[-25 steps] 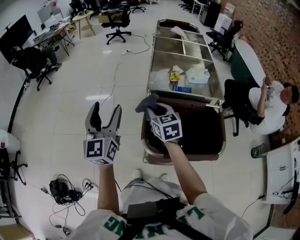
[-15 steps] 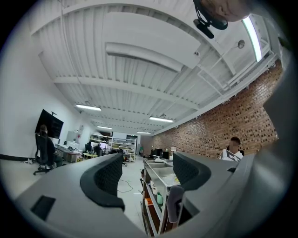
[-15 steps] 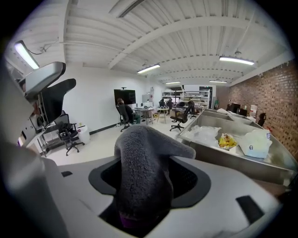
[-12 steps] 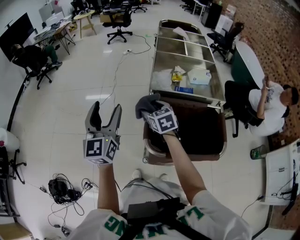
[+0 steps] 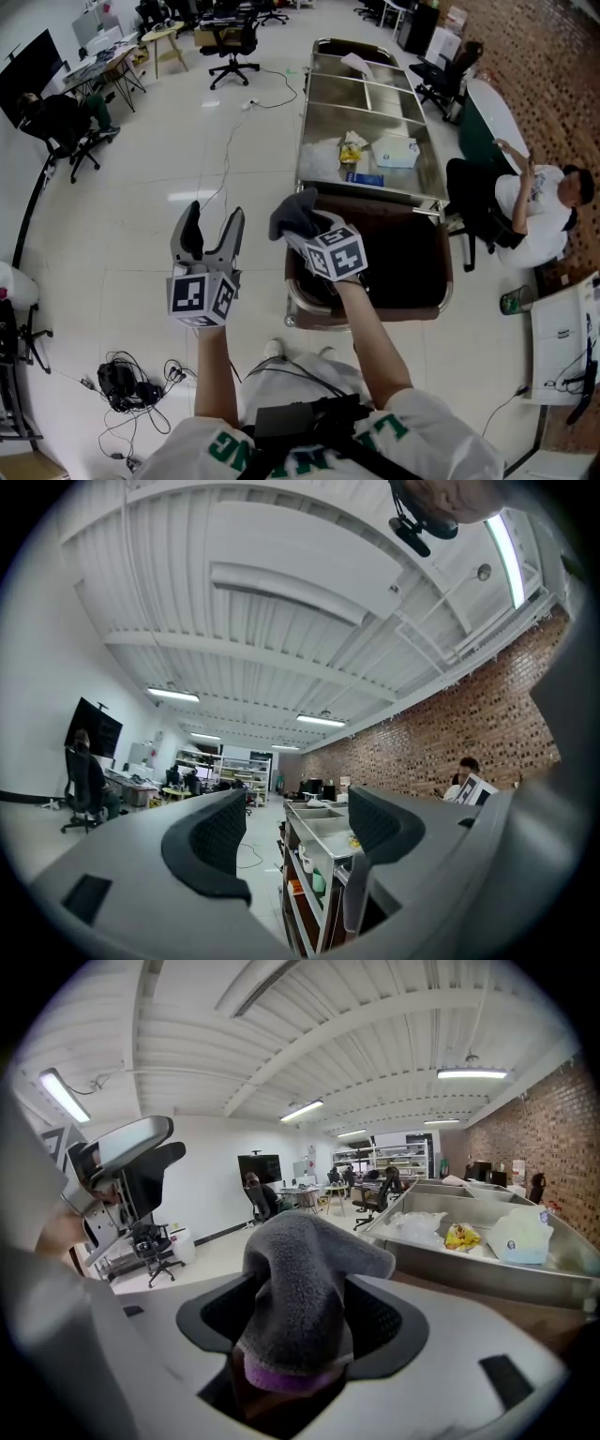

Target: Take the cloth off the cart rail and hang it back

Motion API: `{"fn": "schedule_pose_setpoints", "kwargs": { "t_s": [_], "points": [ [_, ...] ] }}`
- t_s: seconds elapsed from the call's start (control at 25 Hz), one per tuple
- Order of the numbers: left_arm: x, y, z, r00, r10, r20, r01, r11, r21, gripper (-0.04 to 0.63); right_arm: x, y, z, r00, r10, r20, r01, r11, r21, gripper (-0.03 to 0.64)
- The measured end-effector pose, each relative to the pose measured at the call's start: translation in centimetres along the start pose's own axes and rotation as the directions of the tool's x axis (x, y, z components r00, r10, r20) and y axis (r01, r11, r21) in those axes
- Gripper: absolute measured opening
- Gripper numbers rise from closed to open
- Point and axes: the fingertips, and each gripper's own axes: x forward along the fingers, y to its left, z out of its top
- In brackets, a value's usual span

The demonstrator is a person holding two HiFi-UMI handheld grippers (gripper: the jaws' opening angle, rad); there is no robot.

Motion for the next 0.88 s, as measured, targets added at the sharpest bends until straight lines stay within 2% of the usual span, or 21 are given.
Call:
{"fn": "schedule_pose_setpoints", "kwargs": {
  "t_s": [0.28, 0.4, 0.48, 0.64, 0.8, 0.88],
  "points": [
    [0.8, -0.4, 0.0, 1.0, -0.019, -0.005, 0.019, 1.0, -0.001, 0.341, -1.2, 0.0, 0.8, 0.999, 0.0, 0.034, 0.0, 1.0, 0.0, 0.324],
    [0.8, -0.6, 0.2, 1.0, -0.028, -0.002, 0.028, 1.0, 0.001, 0.341, -3.0, -0.2, 3.0, 0.991, -0.005, 0.132, 0.004, 1.0, 0.011, 0.324],
    [0.9, -0.9, 0.4, 0.999, -0.037, -0.002, 0.037, 0.999, 0.004, 0.341, -4.8, -0.1, 5.2, 0.976, -0.005, 0.219, 0.004, 1.0, 0.004, 0.322],
    [1.3, -1.9, 0.6, 0.998, -0.06, -0.001, 0.06, 0.998, 0.007, 0.341, -9.2, -0.3, 9.8, 0.919, -0.039, 0.393, 0.071, 0.995, -0.066, 0.322],
    [2.1, -3.5, 1.0, 0.995, -0.1, 0.007, 0.1, 0.995, 0.012, 0.341, -14.0, -0.7, 13.1, 0.822, -0.073, 0.565, 0.154, 0.983, -0.096, 0.321],
    [2.6, -4.6, 1.2, 0.992, -0.126, 0.012, 0.125, 0.992, 0.017, 0.341, -16.1, -1.2, 13.9, 0.774, -0.105, 0.624, 0.222, 0.969, -0.113, 0.321]
  ]
}}
